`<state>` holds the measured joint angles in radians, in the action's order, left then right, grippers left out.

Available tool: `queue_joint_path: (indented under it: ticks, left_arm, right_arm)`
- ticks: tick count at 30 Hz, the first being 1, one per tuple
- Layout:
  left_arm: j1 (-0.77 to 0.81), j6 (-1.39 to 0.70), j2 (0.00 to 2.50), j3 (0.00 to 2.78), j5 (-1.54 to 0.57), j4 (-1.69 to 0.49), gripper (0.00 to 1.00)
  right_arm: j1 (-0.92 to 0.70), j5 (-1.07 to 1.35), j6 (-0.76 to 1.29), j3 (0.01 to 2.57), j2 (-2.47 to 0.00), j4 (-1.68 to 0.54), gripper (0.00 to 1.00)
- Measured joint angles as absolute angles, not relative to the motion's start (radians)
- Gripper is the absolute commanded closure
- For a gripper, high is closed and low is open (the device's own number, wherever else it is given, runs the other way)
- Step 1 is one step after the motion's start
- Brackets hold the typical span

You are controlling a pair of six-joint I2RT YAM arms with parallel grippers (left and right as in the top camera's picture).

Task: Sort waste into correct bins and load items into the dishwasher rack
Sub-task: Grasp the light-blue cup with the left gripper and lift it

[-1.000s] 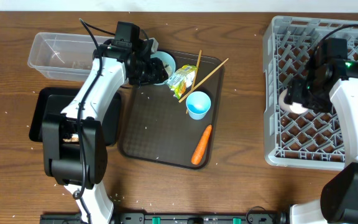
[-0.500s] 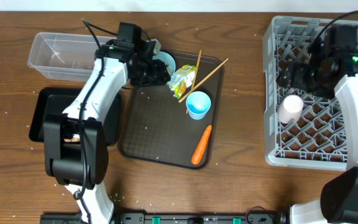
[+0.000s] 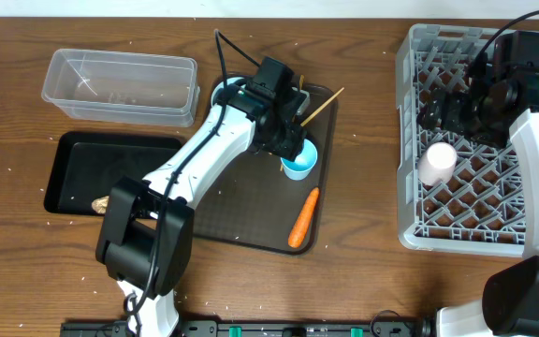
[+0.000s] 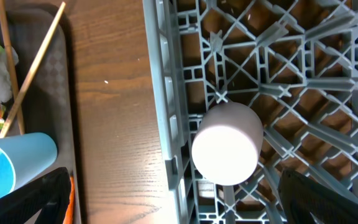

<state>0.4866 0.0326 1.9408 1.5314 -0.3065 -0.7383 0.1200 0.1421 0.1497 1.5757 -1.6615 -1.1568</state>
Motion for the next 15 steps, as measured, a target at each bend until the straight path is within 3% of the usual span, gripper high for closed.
queue_joint_path:
  ticks: [3, 4, 10, 11, 15]
  left_arm:
    - [0.486, 0.035, 1.943, 1.531, -0.27, -0.739, 0.38]
    - [0.485, 0.035, 1.948, 1.531, -0.254, -0.739, 0.43]
    - [0.485, 0.035, 2.004, 1.531, -0.218, -0.74, 0.81]
    - [0.485, 0.036, 2.01, 1.53, -0.214, -0.74, 0.94]
    - [0.485, 0.038, 2.014, 1.529, -0.205, -0.739, 0.94]
  right_arm:
    - [0.12, 0.142, 0.149, 1.576, -1.662, -1.165, 0.01]
    - [0.12, 0.142, 0.149, 1.576, -1.662, -1.167, 0.01]
    - [0.12, 0.142, 0.144, 1.576, -1.662, -1.168, 0.08]
    - [0.12, 0.142, 0.144, 1.576, -1.662, -1.169, 0.1]
    - [0.12, 0.142, 0.139, 1.576, -1.662, -1.171, 0.2]
